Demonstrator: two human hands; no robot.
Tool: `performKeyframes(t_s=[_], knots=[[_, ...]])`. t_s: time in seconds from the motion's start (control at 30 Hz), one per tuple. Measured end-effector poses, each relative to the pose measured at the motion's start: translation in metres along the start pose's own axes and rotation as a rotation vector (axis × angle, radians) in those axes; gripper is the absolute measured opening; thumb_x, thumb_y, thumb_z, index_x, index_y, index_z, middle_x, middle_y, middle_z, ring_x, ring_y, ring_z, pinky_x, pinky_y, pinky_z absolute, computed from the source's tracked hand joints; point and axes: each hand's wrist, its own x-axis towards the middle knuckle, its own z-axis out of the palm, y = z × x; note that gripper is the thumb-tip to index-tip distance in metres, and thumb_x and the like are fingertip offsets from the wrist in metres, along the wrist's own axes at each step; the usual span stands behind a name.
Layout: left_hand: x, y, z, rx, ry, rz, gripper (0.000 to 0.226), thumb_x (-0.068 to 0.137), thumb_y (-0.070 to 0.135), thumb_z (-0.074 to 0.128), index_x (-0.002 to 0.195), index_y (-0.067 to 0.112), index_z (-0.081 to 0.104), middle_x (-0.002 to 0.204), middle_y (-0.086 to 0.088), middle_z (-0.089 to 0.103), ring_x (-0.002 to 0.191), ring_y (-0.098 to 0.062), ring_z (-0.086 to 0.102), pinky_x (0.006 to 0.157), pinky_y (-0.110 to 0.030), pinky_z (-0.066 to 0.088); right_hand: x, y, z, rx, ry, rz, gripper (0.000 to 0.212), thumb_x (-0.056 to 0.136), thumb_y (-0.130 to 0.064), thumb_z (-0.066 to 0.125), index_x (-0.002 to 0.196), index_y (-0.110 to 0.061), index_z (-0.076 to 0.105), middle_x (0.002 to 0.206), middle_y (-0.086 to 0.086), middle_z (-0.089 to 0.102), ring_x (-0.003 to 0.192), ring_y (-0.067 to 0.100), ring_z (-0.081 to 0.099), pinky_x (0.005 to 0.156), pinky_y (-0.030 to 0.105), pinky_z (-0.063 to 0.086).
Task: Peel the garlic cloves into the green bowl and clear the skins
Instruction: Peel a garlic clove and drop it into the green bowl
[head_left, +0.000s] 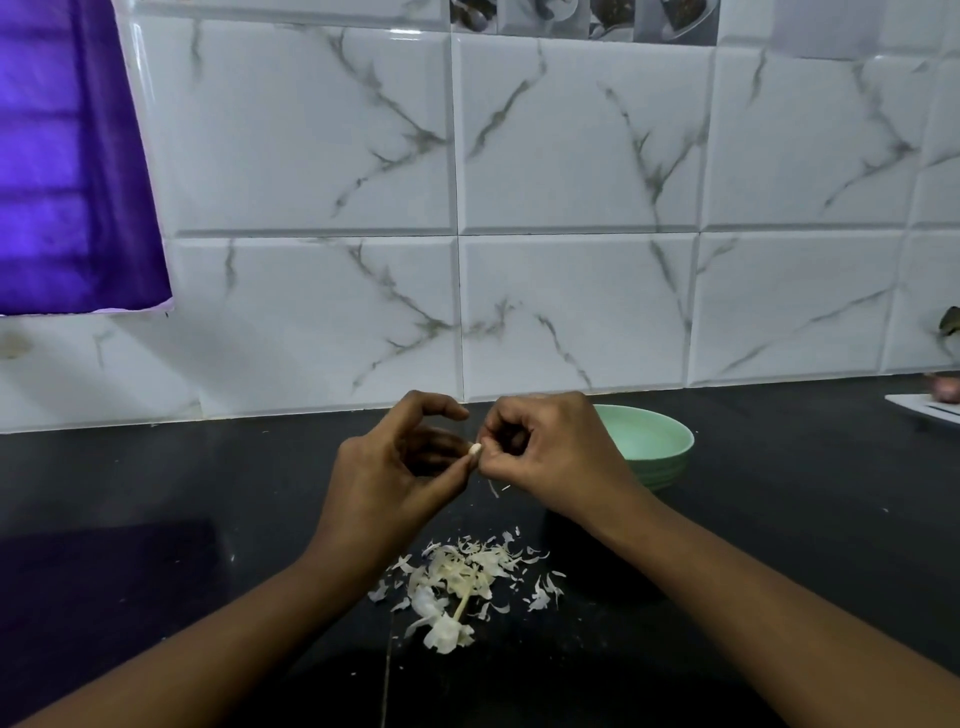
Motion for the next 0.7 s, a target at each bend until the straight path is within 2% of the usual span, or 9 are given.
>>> performKeyframes(t_s=[0.07, 0.17, 0.27, 0.3, 0.43, 0.57, 0.7], knots=[[0.000, 0.001, -0.001, 0.027, 0.001, 0.026, 0.039, 0.072, 0.015, 0.080, 0.097, 0.036, 0.058, 0.079, 0.014, 0.073, 0.074, 0.002, 0.070, 0.068, -0.011, 0.053, 0.000, 0.000, 0.002, -0.016, 0.026, -0.013, 0.004, 0.068, -0.021, 0.067, 0.068, -0.017, 0.066, 0.053, -0.020, 0.049, 0.049, -0.005, 0.049, 0.053, 0.007, 0.034], [0.001, 0.002, -0.003, 0.034, -0.001, 0.047, 0.039, 0.072, 0.015, 0.079, 0.098, 0.035, 0.057, 0.083, 0.016, 0.073, 0.076, 0.004, 0.069, 0.068, -0.009, 0.052, -0.001, 0.000, 0.002, 0.111, 0.020, 0.082, 0.011, 0.071, -0.010, 0.071, 0.066, -0.018, 0.066, 0.051, -0.017, 0.054, 0.050, -0.002, 0.053, 0.053, 0.009, 0.038], [0.003, 0.001, -0.002, -0.028, 0.012, 0.076, 0.035, 0.072, 0.010, 0.079, 0.097, 0.026, 0.061, 0.087, 0.015, 0.073, 0.079, 0.000, 0.071, 0.072, -0.011, 0.053, 0.000, 0.003, 0.003, 0.374, -0.037, 0.274, 0.018, 0.078, -0.005, 0.069, 0.065, -0.018, 0.065, 0.053, -0.003, 0.062, 0.051, 0.009, 0.058, 0.055, 0.028, 0.050], [0.003, 0.000, -0.002, -0.051, 0.018, 0.082, 0.033, 0.072, 0.009, 0.079, 0.097, 0.024, 0.063, 0.086, 0.013, 0.073, 0.079, -0.002, 0.071, 0.073, -0.012, 0.054, 0.000, 0.004, 0.004, 0.471, -0.060, 0.327, 0.020, 0.080, -0.004, 0.068, 0.066, -0.017, 0.066, 0.055, 0.000, 0.063, 0.053, 0.014, 0.059, 0.055, 0.030, 0.051], [0.007, -0.006, -0.003, -0.094, 0.029, 0.071, 0.032, 0.071, 0.011, 0.077, 0.099, 0.022, 0.070, 0.086, 0.011, 0.074, 0.079, -0.004, 0.071, 0.075, -0.014, 0.054, 0.003, 0.004, -0.004, 0.804, -0.146, 0.498, 0.009, 0.084, -0.004, 0.066, 0.078, -0.008, 0.069, 0.065, 0.005, 0.067, 0.058, 0.012, 0.063, 0.053, 0.024, 0.054], [0.009, -0.012, -0.005, -0.136, 0.001, 0.029, 0.028, 0.071, 0.014, 0.075, 0.097, 0.025, 0.072, 0.088, 0.010, 0.075, 0.084, -0.007, 0.072, 0.078, -0.018, 0.055, 0.003, 0.006, -0.010, 0.844, -0.344, 0.629, 0.011, 0.084, -0.020, 0.064, 0.086, -0.011, 0.070, 0.084, 0.005, 0.071, 0.066, 0.009, 0.064, 0.050, 0.021, 0.052], [0.011, -0.018, -0.007, -0.071, -0.075, 0.046, 0.022, 0.073, 0.023, 0.073, 0.095, 0.024, 0.073, 0.092, 0.013, 0.075, 0.088, -0.006, 0.071, 0.077, -0.019, 0.055, 0.001, 0.008, -0.006, 0.935, -0.456, 0.688, 0.013, 0.071, -0.025, 0.068, 0.080, -0.017, 0.074, 0.080, 0.002, 0.071, 0.063, 0.006, 0.062, 0.050, 0.017, 0.051]])
